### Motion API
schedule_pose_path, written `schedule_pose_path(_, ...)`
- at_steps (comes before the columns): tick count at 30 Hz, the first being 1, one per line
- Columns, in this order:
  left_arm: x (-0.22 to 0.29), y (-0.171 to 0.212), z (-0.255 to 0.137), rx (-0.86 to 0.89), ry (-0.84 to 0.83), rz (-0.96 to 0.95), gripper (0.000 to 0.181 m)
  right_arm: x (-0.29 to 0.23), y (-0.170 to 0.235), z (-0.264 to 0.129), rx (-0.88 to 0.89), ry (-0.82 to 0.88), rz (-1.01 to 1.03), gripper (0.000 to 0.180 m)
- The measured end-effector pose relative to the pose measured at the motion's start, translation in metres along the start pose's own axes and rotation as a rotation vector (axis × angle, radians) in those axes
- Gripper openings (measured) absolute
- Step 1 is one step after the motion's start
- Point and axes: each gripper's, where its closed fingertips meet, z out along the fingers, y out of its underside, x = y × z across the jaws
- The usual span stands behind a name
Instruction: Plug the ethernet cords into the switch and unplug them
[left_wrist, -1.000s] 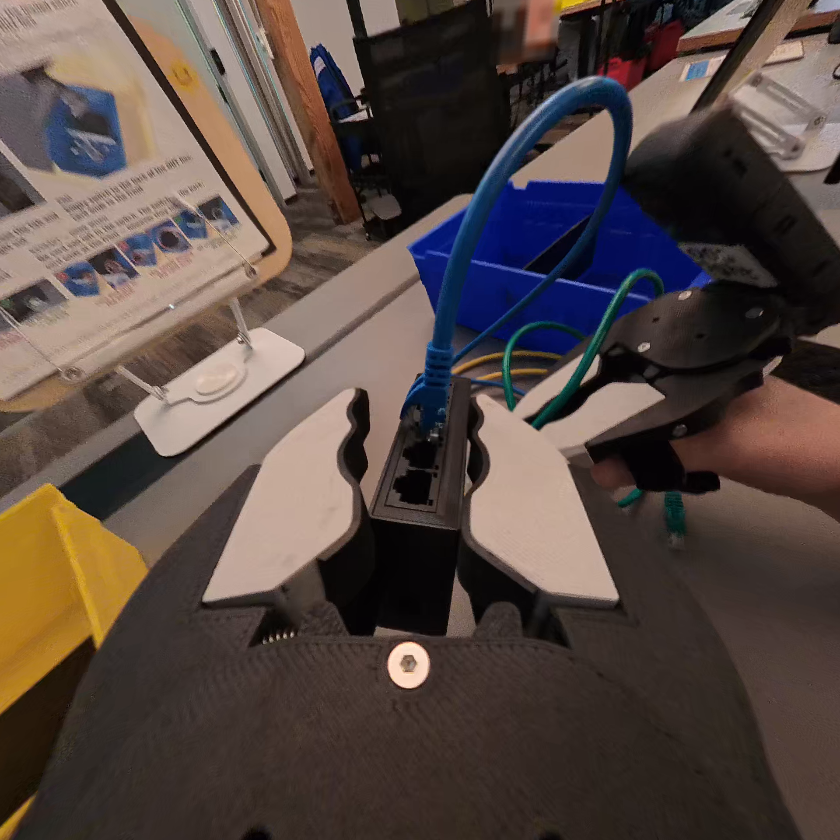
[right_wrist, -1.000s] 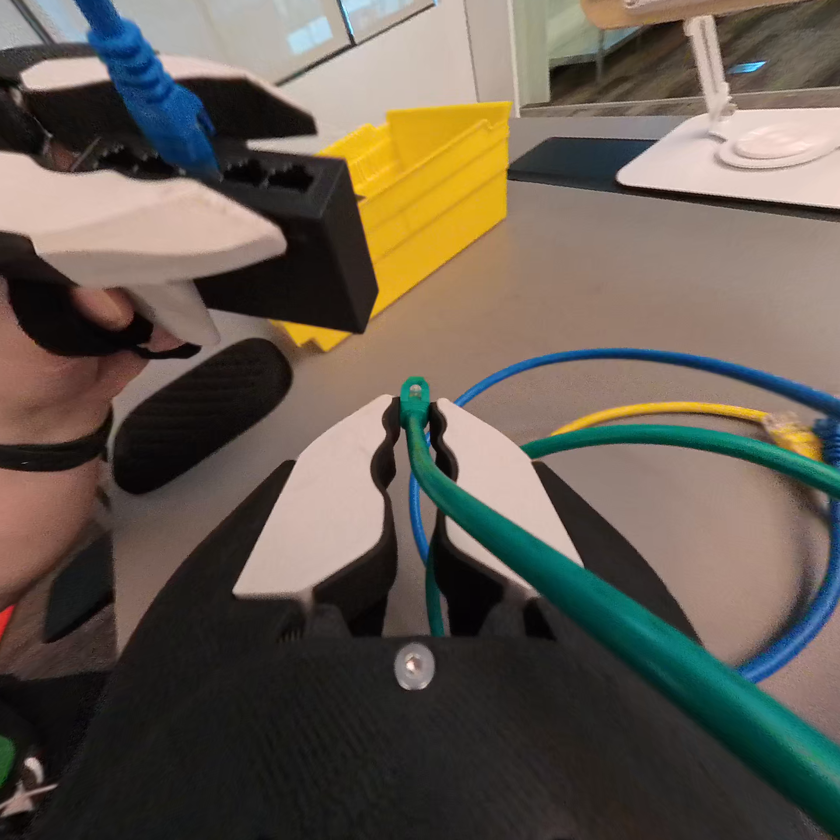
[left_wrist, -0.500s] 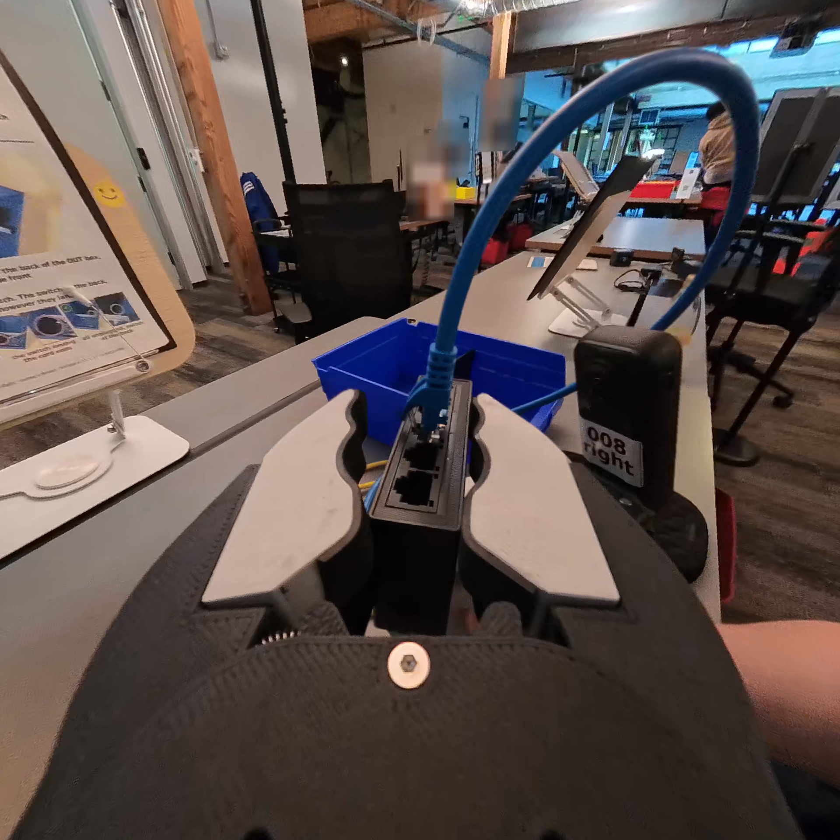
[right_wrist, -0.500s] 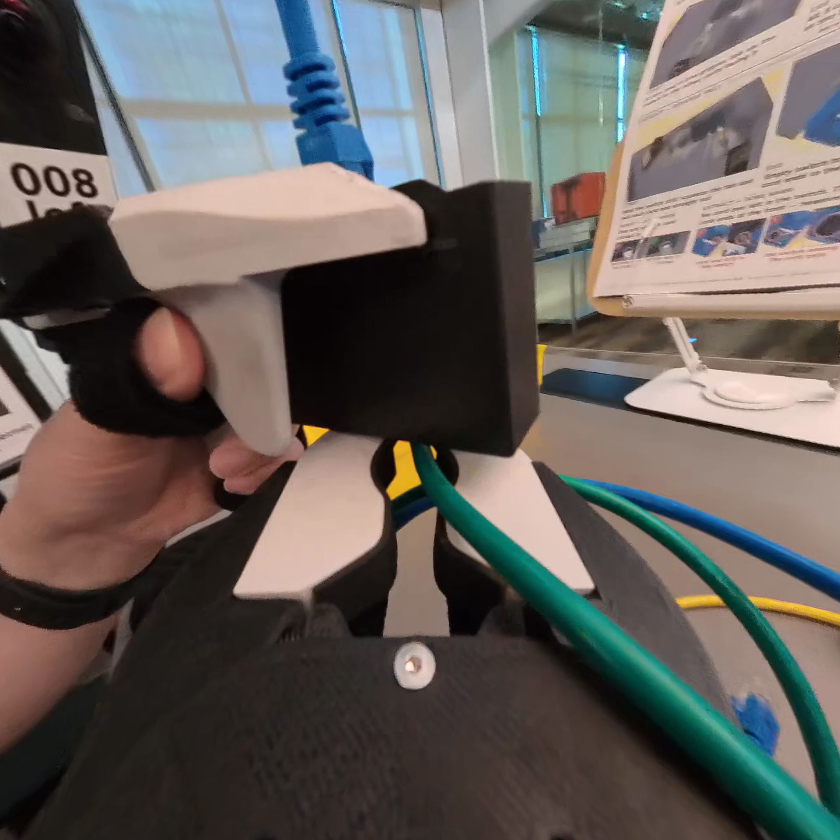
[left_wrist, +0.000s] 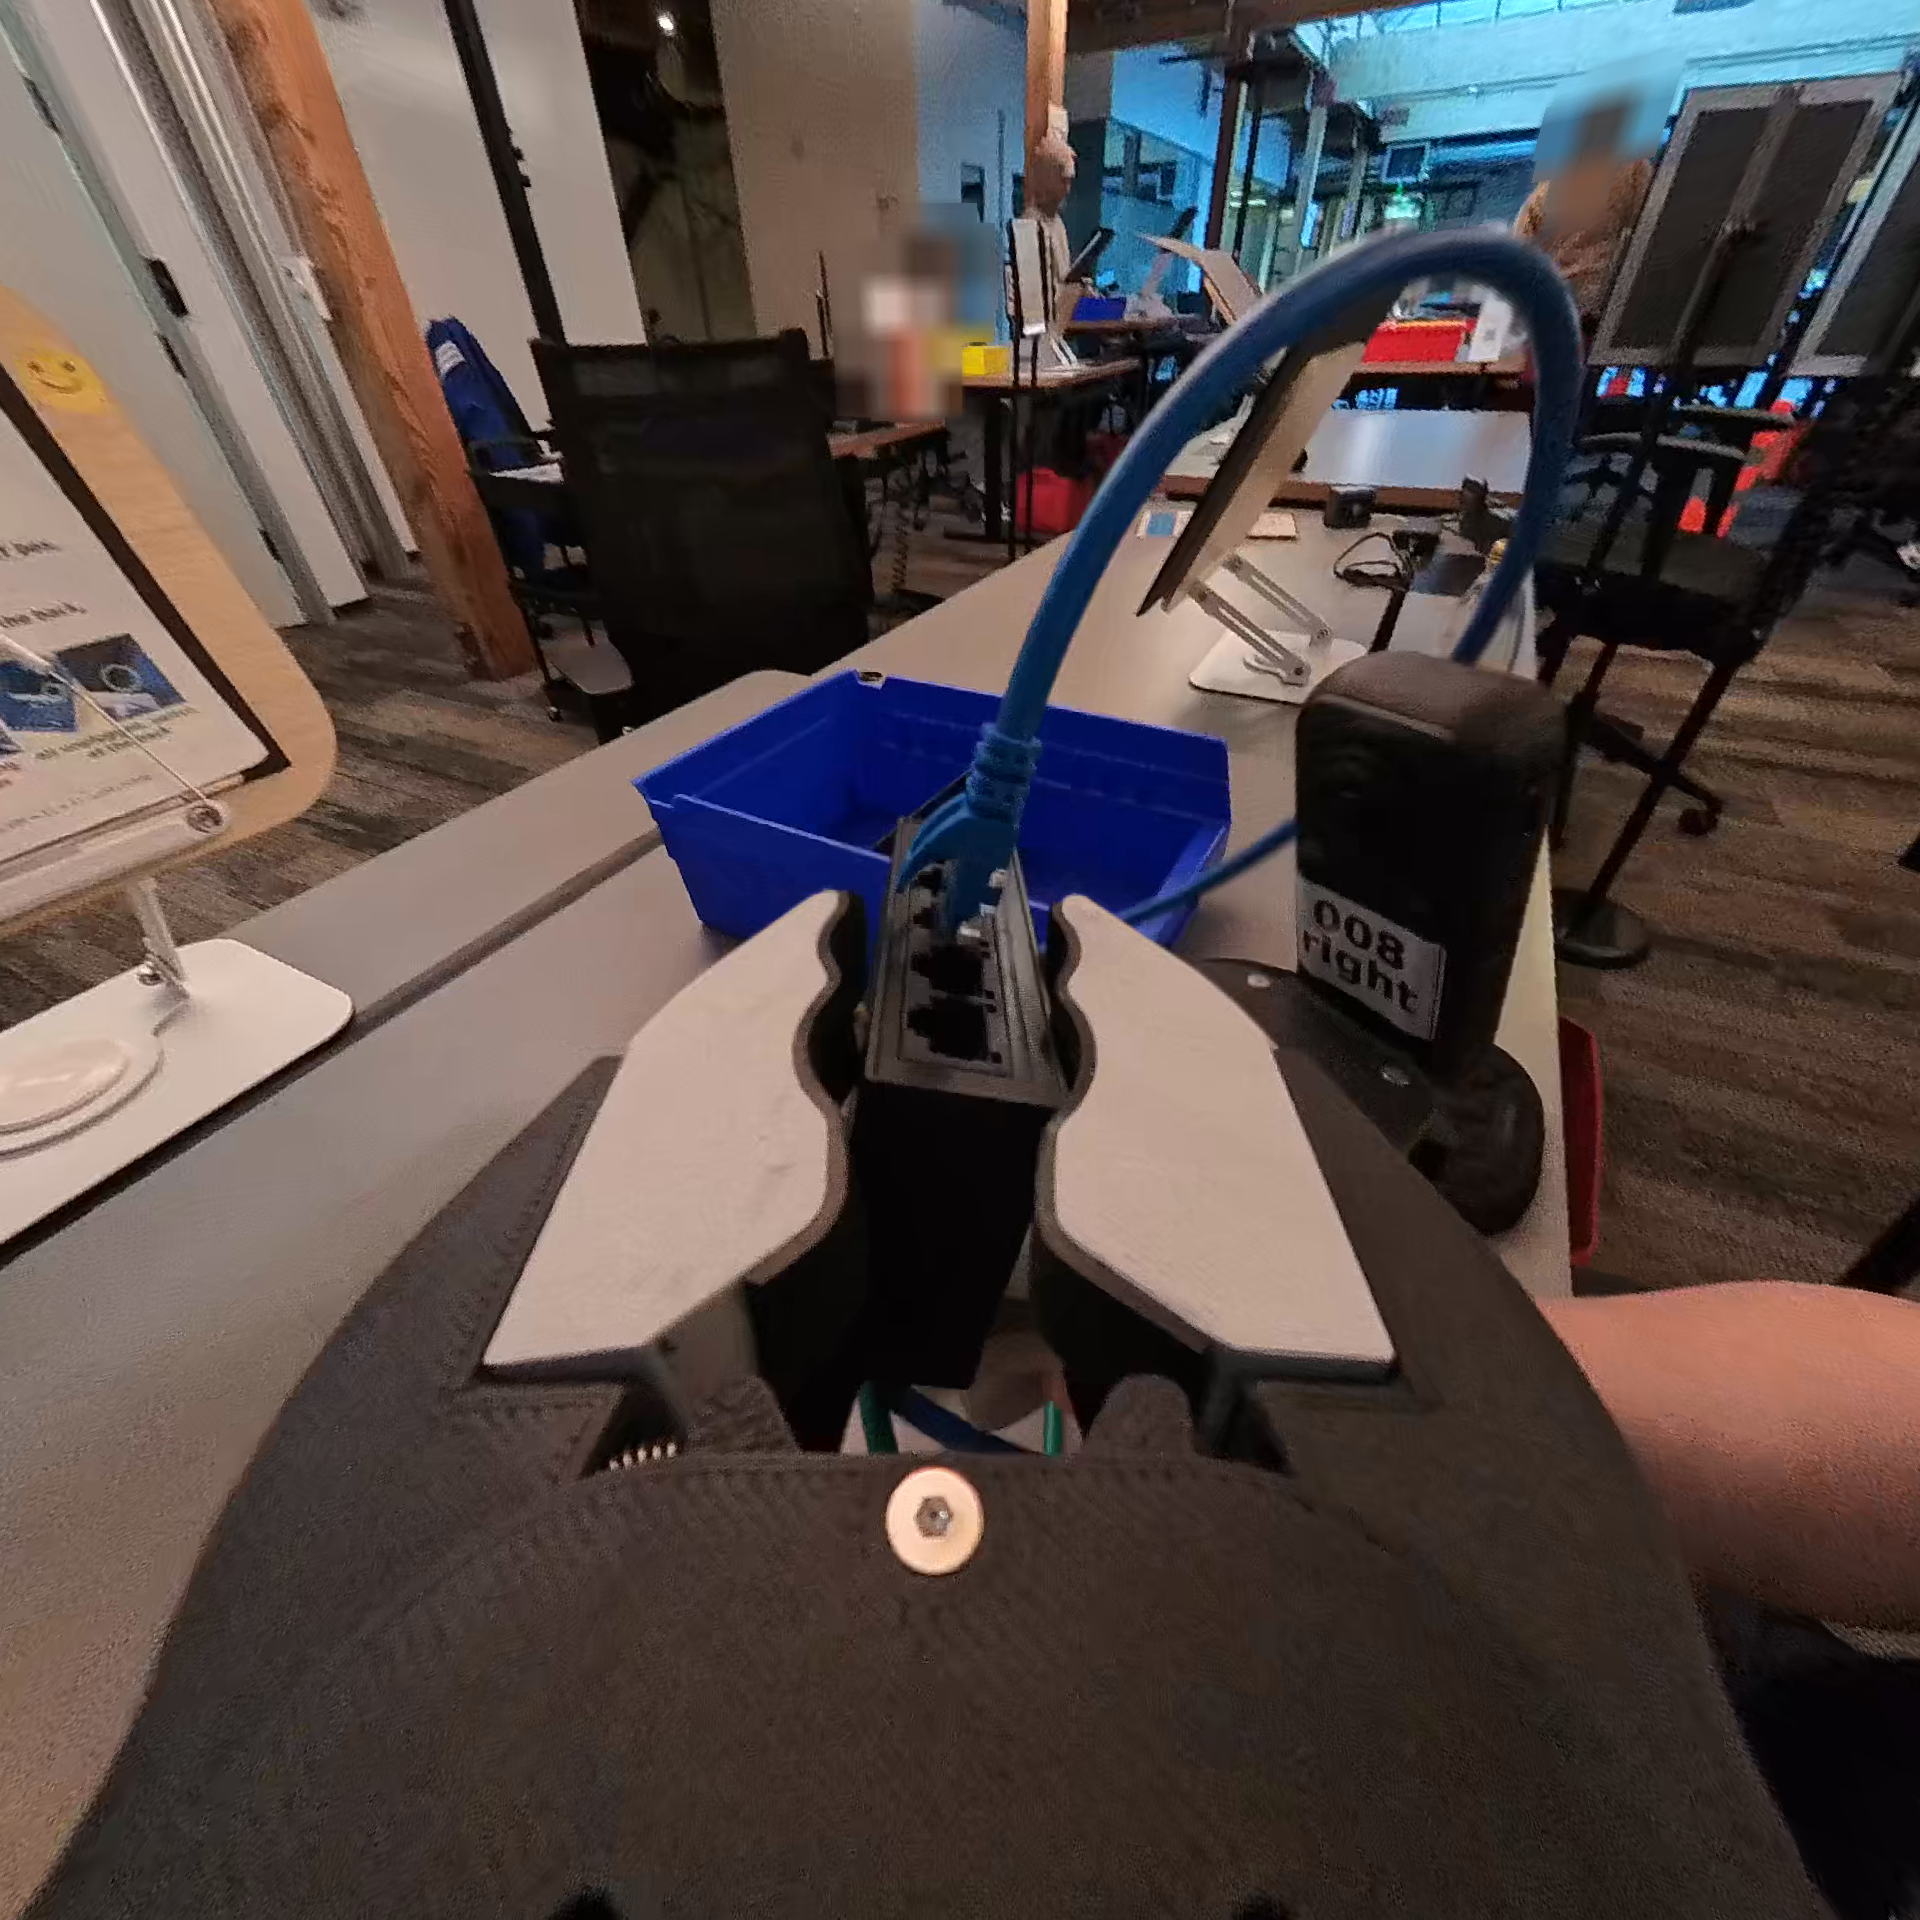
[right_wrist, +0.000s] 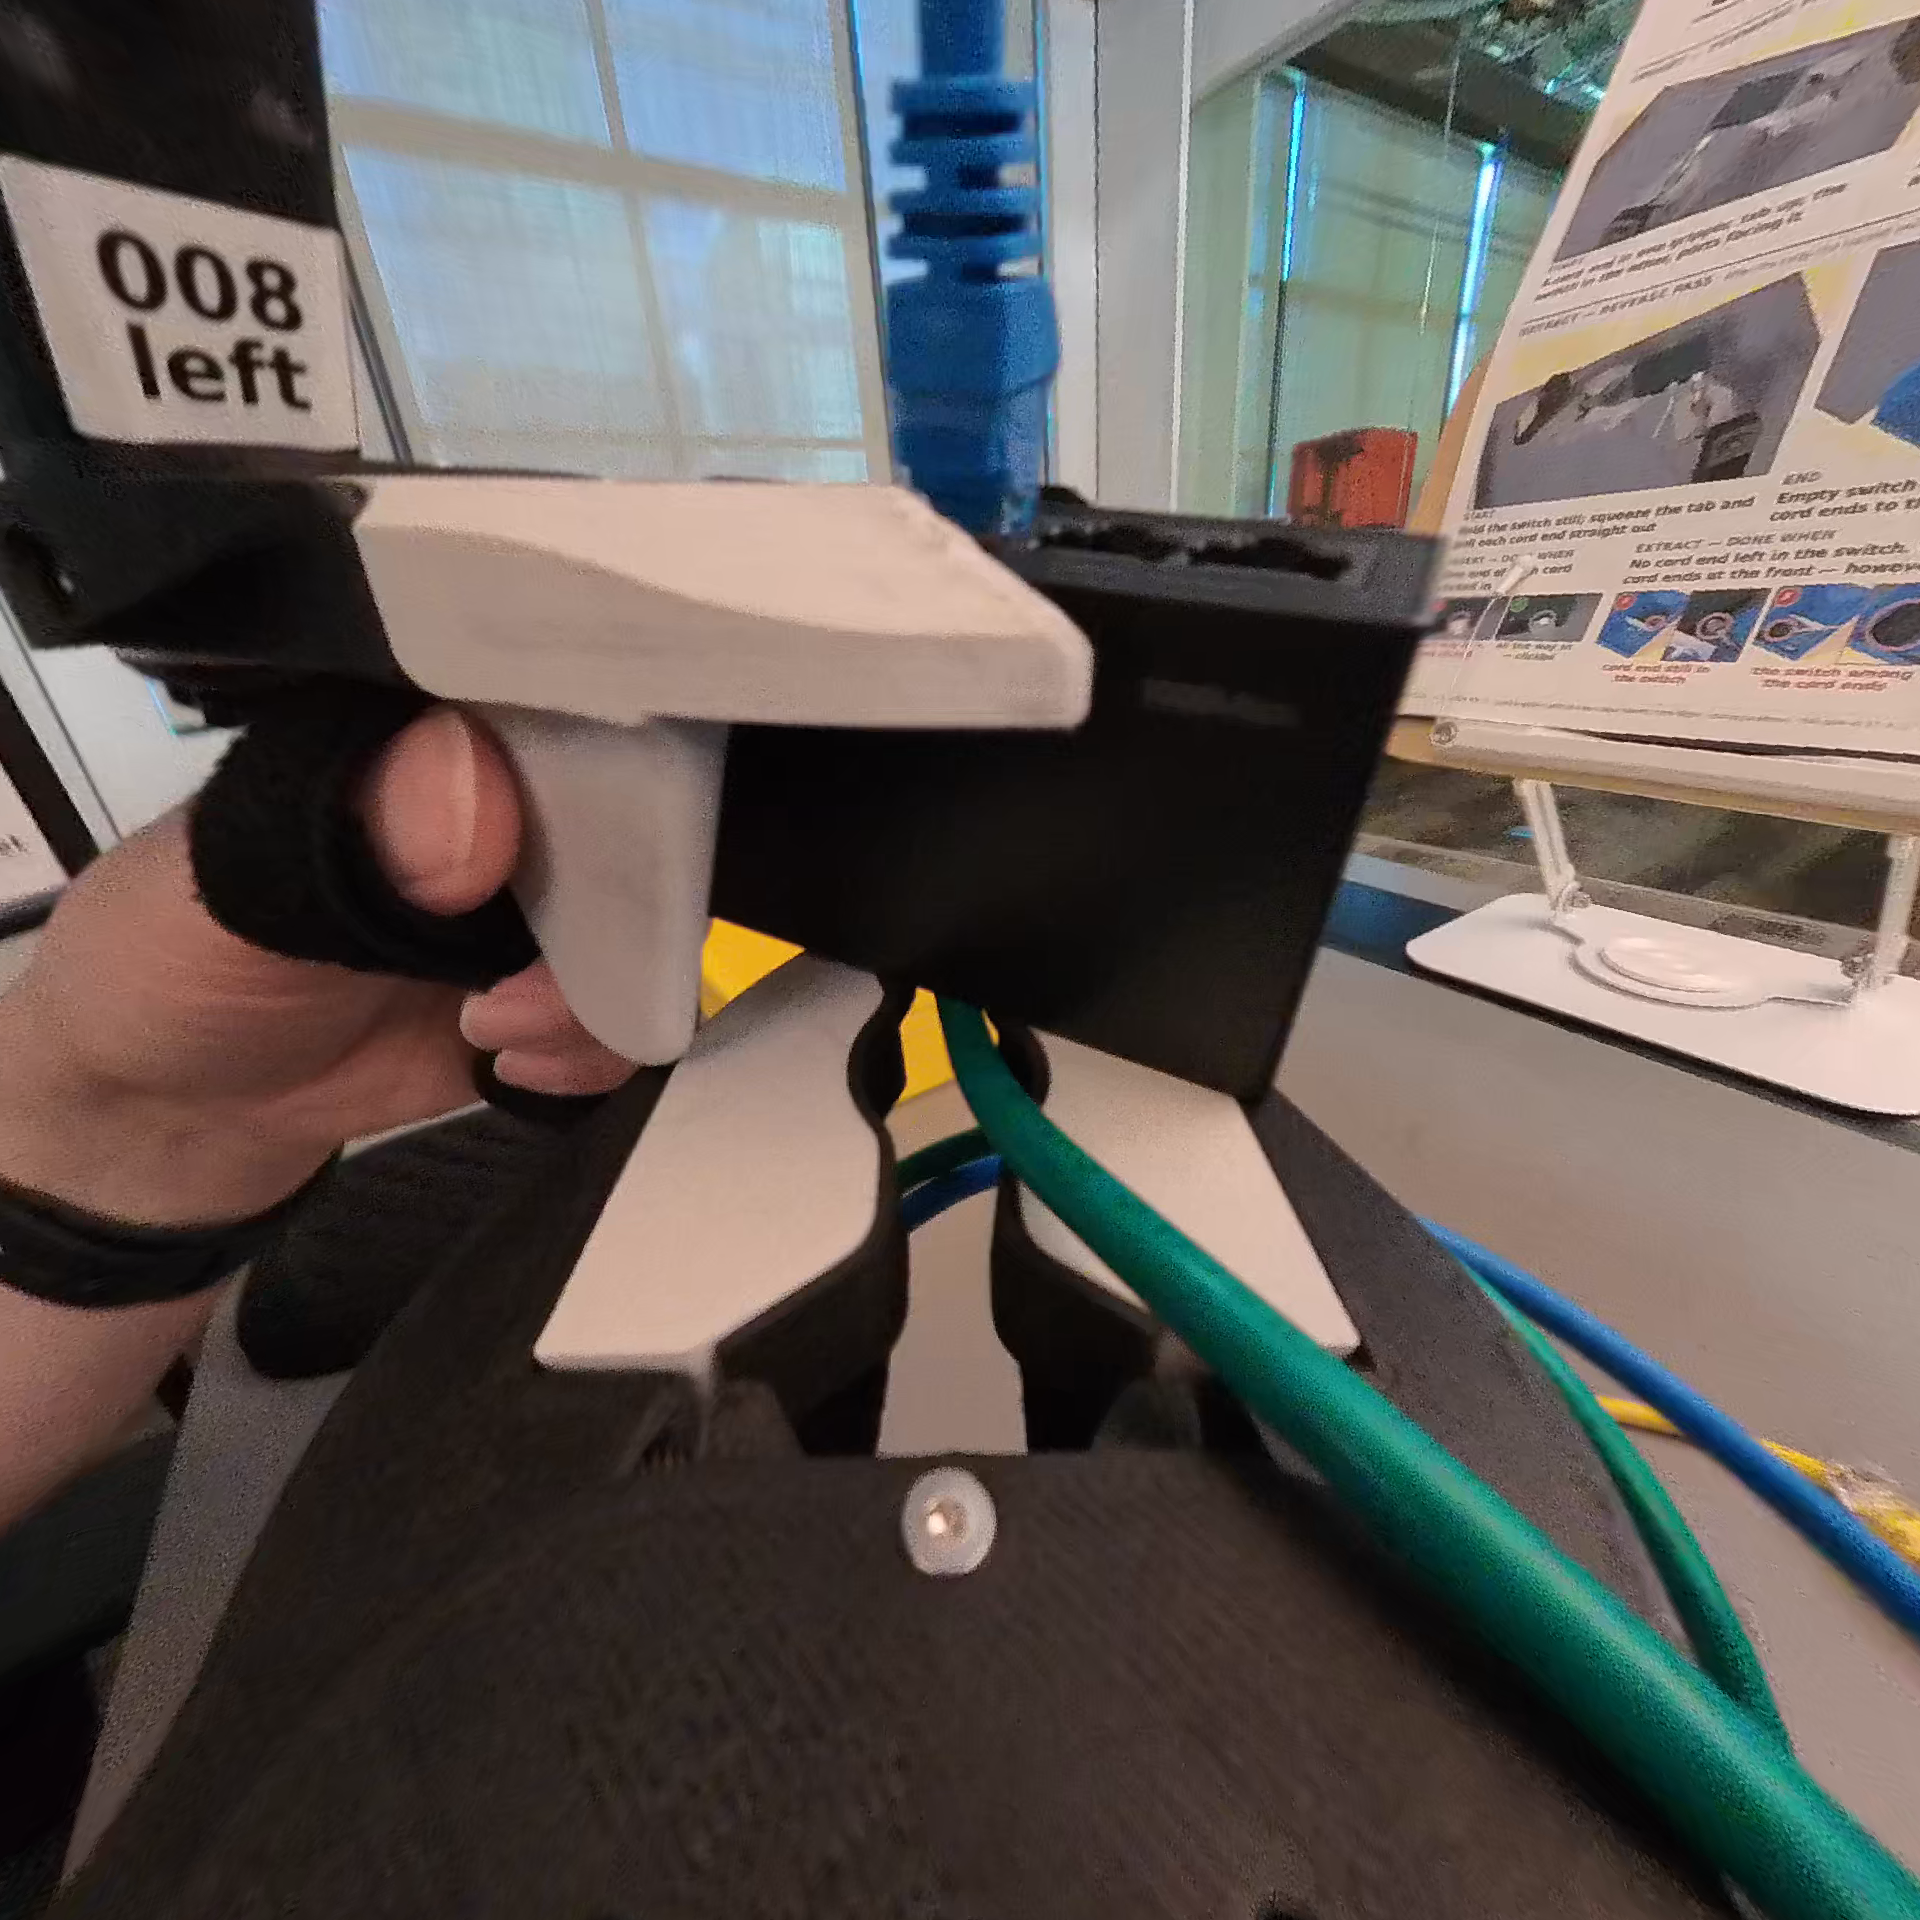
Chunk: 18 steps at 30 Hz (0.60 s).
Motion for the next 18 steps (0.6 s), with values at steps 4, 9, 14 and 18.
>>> schedule_pose_path(4,-0.005,0.006,-0.004,-0.005,0.002,-0.005,0.03,0.002,0.004,-0.002,-0.053,0.021,-0.067,0.012)
schedule_pose_path(9,-0.006,0.005,-0.015,0.019,-0.05,0.105,0.029,0.008,0.004,-0.005,-0.052,0.027,-0.077,0.012)
schedule_pose_path(14,0.009,-0.004,-0.023,0.093,0.044,0.072,0.029,-0.005,-0.007,-0.007,0.046,-0.102,0.009,0.013)
schedule_pose_path(18,0.004,0.001,-0.022,0.069,-0.012,0.143,0.029,-0.017,-0.004,-0.004,0.018,-0.113,-0.086,0.012)
